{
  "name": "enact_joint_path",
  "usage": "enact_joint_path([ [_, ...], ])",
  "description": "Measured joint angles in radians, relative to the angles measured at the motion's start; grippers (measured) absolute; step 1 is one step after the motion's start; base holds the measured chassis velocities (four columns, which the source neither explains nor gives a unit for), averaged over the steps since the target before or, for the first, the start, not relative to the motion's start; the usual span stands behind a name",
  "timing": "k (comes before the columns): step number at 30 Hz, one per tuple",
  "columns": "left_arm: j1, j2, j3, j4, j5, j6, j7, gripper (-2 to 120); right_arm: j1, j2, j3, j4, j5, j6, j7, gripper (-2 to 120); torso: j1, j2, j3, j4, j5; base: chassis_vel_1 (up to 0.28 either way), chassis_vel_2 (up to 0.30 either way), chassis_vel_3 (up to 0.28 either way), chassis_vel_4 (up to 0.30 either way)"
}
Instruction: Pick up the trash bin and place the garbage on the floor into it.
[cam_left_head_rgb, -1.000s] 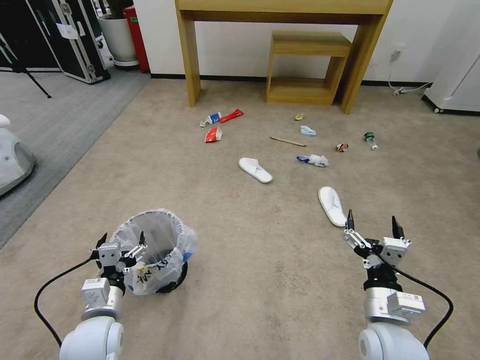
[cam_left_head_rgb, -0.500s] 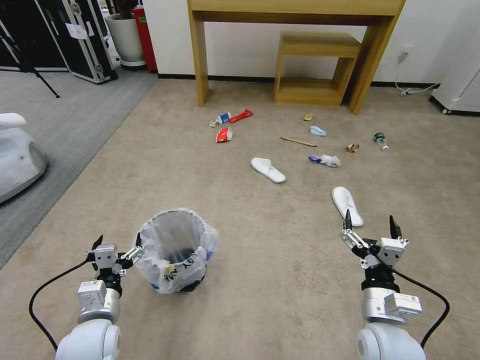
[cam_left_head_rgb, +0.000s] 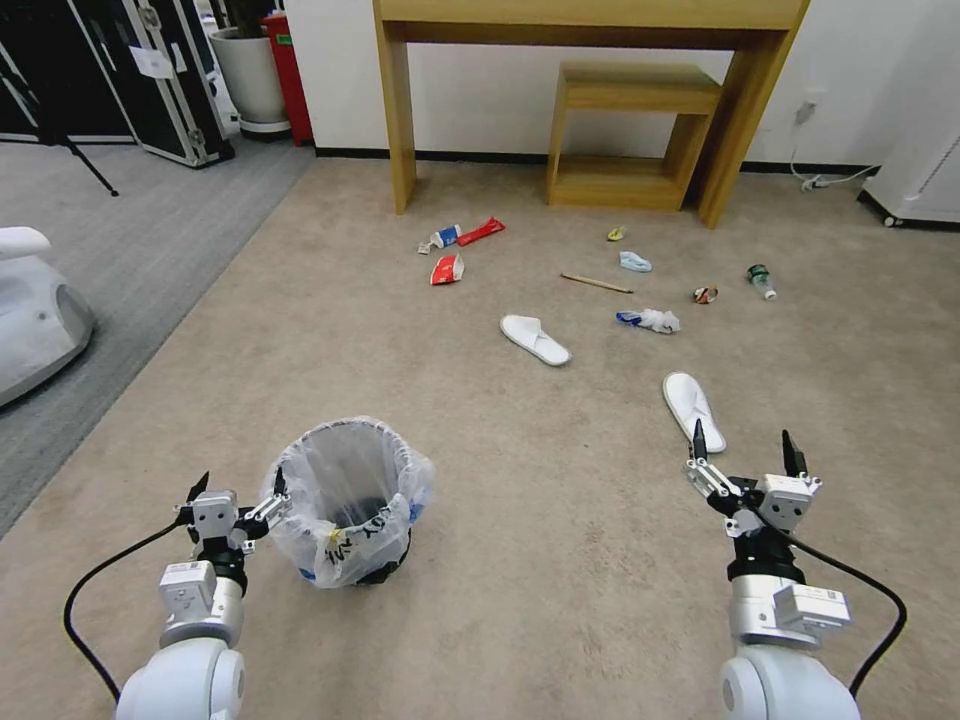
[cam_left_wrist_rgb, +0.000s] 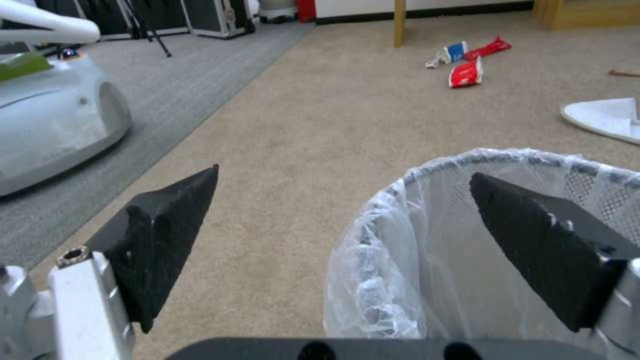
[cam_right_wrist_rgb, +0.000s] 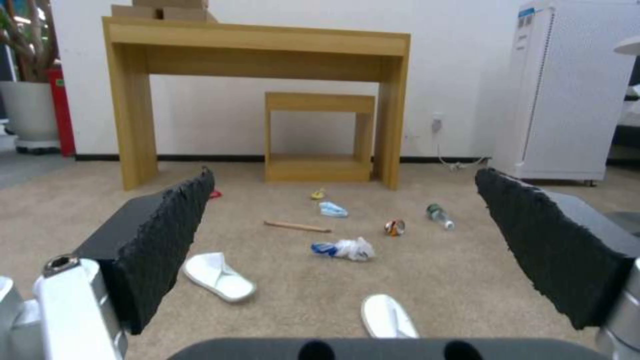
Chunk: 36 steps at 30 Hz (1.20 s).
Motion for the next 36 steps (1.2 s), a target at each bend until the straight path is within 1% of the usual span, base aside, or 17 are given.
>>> enact_joint_path([
  [8,0.0,0.0,0.0,0.001,0.001,0.0,0.0,100,0.001,-0.001,0.0,-0.001,0.001,0.0,0.0,100,0.0,0.0,0.0,0.0001,0.0,-0.023,0.03,0.031,-0.029],
  [22,0.001,-0.001,-0.003,0.007,0.005,-0.002,0.0,100,0.006,-0.002,-0.005,-0.006,0.003,0.011,0.006,100,0.0,0.0,0.0,0.0,-0.0001,-0.088,0.091,0.077,-0.087],
  [36,-0.001,-0.002,0.003,0.015,0.015,-0.002,0.001,100,0.003,-0.003,-0.001,0.003,0.009,-0.006,0.009,100,0.0,0.0,0.0,0.0,-0.0001,0.0,0.0,0.0,0.0],
])
